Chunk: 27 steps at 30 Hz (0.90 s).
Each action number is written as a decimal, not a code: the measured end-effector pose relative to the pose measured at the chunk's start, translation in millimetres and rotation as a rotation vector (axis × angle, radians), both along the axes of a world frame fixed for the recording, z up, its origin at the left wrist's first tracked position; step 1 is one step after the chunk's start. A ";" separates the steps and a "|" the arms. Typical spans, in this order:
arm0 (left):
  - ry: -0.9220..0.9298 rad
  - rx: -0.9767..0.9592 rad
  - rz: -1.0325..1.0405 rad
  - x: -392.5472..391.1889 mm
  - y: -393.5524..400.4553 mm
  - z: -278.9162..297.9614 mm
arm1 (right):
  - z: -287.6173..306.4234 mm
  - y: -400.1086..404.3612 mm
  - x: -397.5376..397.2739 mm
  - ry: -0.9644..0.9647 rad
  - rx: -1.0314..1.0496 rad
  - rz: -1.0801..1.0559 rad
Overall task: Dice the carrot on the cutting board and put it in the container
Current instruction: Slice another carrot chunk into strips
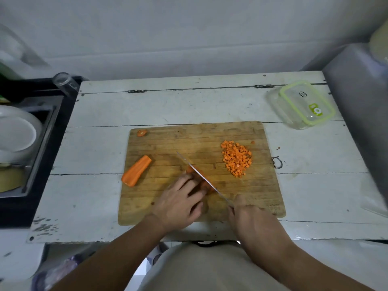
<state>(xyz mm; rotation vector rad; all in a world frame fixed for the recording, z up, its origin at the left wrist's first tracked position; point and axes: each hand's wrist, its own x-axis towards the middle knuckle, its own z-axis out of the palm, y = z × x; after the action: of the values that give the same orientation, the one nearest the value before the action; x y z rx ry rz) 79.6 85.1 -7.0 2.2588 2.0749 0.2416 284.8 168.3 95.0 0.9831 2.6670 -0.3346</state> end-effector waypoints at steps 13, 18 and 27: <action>0.008 -0.003 0.011 -0.7 -0.1 3.4 | -13.3 11.5 -34.4 0.006 -0.207 -0.256; 0.005 -0.021 0.020 -2.8 1.4 2.4 | -3.6 10.8 -4.7 0.054 -0.307 -0.238; 0.009 -0.017 0.027 -3.8 2.9 0.0 | -20.6 12.8 -9.8 -0.008 -0.250 -0.250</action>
<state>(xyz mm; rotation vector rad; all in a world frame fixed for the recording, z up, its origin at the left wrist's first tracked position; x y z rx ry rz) 75.8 88.0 -7.0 2.2281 2.1043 0.2146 275.0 181.1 74.3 1.2299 2.4199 -0.6959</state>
